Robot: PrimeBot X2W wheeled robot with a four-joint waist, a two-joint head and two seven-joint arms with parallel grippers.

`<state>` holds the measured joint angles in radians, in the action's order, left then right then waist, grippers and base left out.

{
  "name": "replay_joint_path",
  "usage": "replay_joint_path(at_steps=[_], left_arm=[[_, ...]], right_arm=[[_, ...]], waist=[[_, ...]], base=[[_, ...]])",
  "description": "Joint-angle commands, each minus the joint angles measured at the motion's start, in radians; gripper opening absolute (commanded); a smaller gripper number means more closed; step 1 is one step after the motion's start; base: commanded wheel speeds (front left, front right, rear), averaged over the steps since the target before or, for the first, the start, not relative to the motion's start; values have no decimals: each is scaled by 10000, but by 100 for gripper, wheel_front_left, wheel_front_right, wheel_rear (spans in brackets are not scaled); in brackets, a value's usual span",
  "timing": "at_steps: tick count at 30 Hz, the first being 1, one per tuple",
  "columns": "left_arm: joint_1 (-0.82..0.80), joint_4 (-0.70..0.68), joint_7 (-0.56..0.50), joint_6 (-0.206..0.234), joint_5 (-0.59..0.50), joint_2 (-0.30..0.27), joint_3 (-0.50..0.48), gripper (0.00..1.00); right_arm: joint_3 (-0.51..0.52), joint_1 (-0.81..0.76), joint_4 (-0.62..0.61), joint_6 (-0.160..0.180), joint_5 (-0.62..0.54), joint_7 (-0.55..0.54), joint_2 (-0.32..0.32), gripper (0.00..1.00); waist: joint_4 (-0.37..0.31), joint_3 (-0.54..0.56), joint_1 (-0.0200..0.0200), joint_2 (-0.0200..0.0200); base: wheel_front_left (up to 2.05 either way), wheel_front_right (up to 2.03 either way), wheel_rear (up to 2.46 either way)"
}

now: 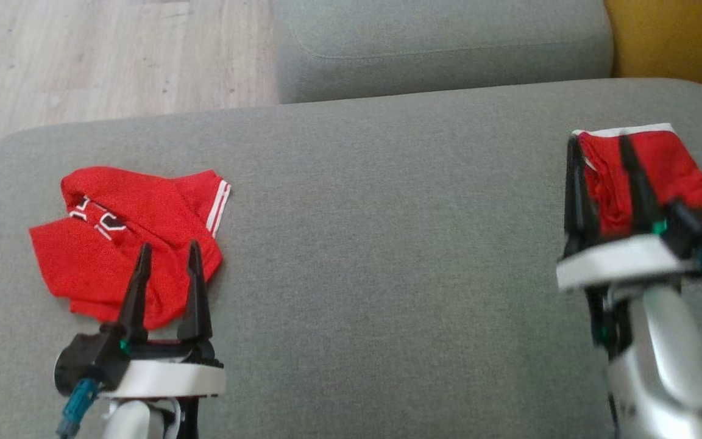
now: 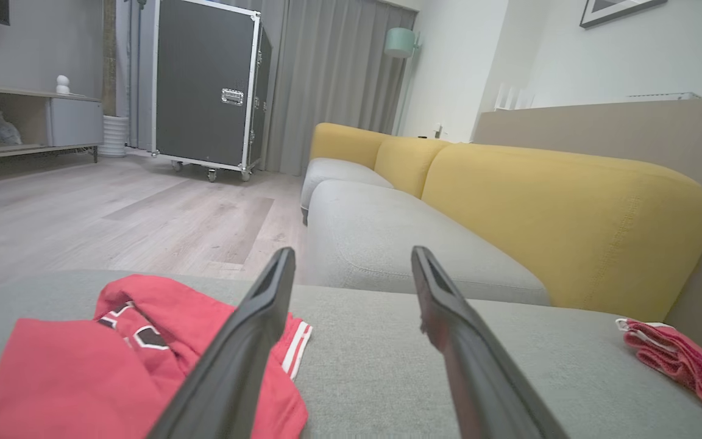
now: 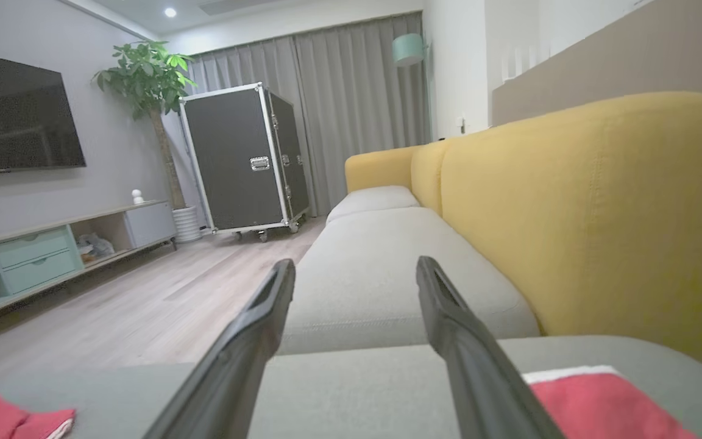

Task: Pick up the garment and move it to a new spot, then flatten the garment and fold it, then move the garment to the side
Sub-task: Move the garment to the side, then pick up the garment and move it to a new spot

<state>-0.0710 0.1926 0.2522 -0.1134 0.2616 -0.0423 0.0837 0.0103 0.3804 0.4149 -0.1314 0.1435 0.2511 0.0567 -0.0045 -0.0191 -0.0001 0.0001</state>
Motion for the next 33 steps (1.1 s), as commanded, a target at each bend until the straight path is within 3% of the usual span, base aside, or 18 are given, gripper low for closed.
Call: replay_joint_path(at_steps=[1, 5, 10, 33], left_arm=[[-171, -329, 95, 129, -8, -79, -291, 100], [134, -397, 95, 225, 97, -79, -243, 100], [412, -433, 95, 338, 182, -79, -303, 100], [444, -250, 95, 356, 222, -79, -360, 100]], right_arm=[[-253, -341, -727, 7, 161, 103, -60, 100], [-148, -1839, -1523, 7, 339, 104, -62, 100], [-299, -2739, -1663, 7, 107, 105, -63, 100], [-549, -2945, -1473, 7, -34, 106, -64, 100]], waist=[[65, 52, 1, -1], [149, 138, 1, -1], [185, 210, 1, -1], [410, 284, 1, -1]], base=[[0, 0, 0], [0, 0, 0], [0, 0, 0], [0, 0, 0]])
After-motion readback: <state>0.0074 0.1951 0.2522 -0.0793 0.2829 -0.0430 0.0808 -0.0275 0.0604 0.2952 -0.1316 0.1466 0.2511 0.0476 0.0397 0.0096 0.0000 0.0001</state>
